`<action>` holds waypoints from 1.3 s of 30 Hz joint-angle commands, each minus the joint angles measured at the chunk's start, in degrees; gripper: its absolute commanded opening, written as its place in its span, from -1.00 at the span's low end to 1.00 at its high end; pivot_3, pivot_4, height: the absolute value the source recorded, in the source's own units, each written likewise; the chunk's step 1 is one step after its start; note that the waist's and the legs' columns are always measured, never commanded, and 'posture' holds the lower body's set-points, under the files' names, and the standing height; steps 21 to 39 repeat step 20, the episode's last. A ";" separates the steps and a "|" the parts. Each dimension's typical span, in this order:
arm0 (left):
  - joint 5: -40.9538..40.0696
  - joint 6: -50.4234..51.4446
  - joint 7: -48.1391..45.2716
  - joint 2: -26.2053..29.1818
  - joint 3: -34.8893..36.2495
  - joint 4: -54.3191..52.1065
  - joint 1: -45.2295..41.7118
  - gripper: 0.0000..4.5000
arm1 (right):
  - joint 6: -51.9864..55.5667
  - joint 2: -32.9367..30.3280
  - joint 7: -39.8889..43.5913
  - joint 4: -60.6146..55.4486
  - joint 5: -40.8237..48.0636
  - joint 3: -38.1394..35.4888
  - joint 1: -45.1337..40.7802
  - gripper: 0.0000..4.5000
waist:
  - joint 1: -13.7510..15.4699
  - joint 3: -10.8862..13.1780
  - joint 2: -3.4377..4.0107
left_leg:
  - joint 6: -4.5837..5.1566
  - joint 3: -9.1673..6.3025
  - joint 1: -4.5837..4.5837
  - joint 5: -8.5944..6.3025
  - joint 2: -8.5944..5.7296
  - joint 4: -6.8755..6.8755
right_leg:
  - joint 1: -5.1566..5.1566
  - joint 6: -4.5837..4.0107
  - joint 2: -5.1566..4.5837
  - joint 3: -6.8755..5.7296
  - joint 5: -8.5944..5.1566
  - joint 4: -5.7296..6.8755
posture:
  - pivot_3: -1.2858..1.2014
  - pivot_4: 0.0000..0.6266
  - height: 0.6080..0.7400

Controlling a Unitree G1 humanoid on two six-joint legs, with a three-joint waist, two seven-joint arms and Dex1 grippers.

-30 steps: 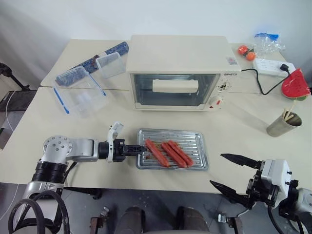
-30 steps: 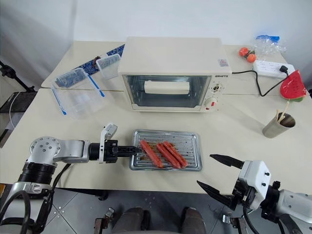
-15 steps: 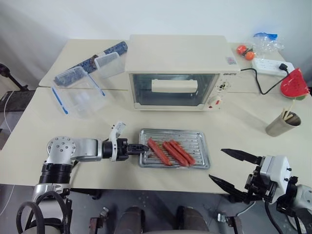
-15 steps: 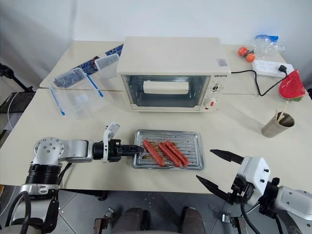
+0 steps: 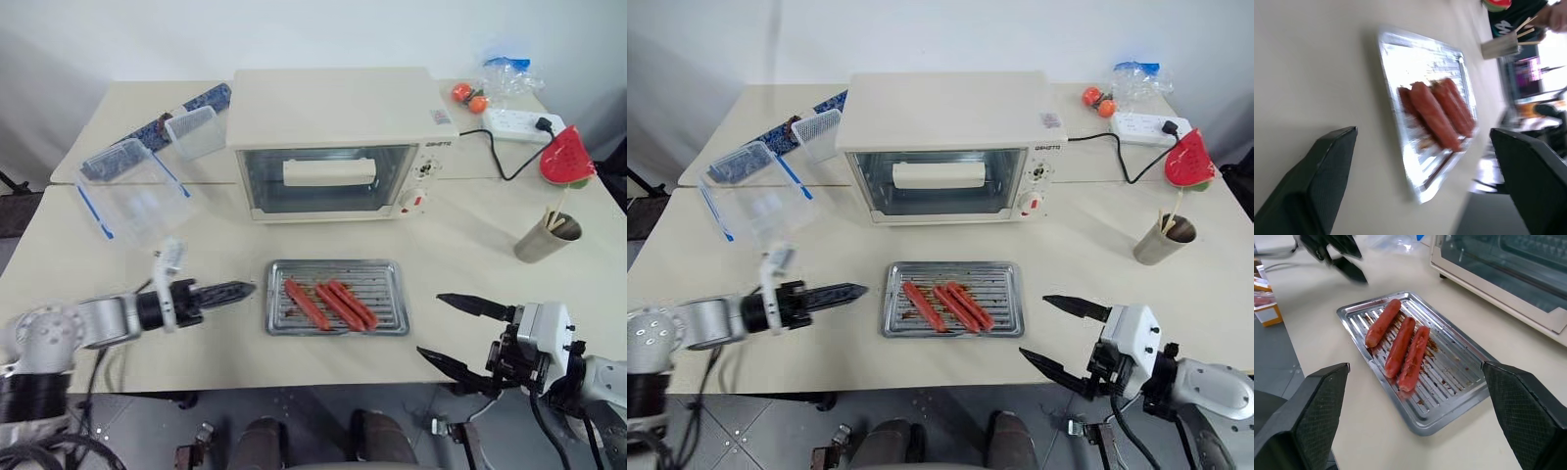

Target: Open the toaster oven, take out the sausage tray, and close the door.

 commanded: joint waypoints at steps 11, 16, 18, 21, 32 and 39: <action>34.73 -60.30 -29.94 0.96 13.83 8.30 21.97 0.98 | -7.23 -5.63 13.76 15.63 3.19 -4.37 -8.50 1.00 | 0.86 0.03 0.03 | 0.27 0.37 -0.10 -0.48 0.33 0.09 | -0.05 -0.01 -0.06 -0.35 0.01 -0.05 | 0.03 -0.52 1.00; 38.03 -66.61 -25.97 -2.06 16.15 8.23 21.51 0.98 | -10.28 -6.37 16.73 19.29 1.93 -6.15 -8.13 1.00 | 0.95 0.01 -0.01 | 0.31 0.42 -0.07 -0.58 0.36 0.12 | -0.01 0.04 -0.10 -0.57 0.03 -0.06 | 0.03 -0.52 1.00; 36.45 -64.76 -26.25 -2.31 16.04 7.57 21.41 0.98 | -11.26 -6.01 16.60 20.42 1.53 -6.42 -8.62 1.00 | 0.84 0.01 -0.01 | 0.31 0.46 -0.04 -0.58 0.37 0.12 | -0.01 0.05 -0.10 -0.59 0.04 -0.04 | 0.03 -0.52 1.00; 36.94 -64.58 -25.53 -2.54 15.40 6.77 21.35 0.98 | -11.83 -5.67 16.43 21.08 1.37 -6.19 -9.06 1.00 | 0.79 0.01 -0.01 | 0.30 0.51 0.01 -0.58 0.38 0.12 | -0.02 0.05 -0.10 -0.58 0.04 0.00 | 0.03 -0.52 1.00; 36.94 -64.58 -25.53 -2.54 15.40 6.77 21.35 0.98 | -11.83 -5.67 16.43 21.08 1.37 -6.19 -9.06 1.00 | 0.79 0.01 -0.01 | 0.30 0.51 0.01 -0.58 0.38 0.12 | -0.02 0.05 -0.10 -0.58 0.04 0.00 | 0.03 -0.52 1.00; 36.94 -64.58 -25.53 -2.54 15.40 6.77 21.35 0.98 | -11.83 -5.67 16.43 21.08 1.37 -6.19 -9.06 1.00 | 0.79 0.01 -0.01 | 0.30 0.51 0.01 -0.58 0.38 0.12 | -0.02 0.05 -0.10 -0.58 0.04 0.00 | 0.03 -0.52 1.00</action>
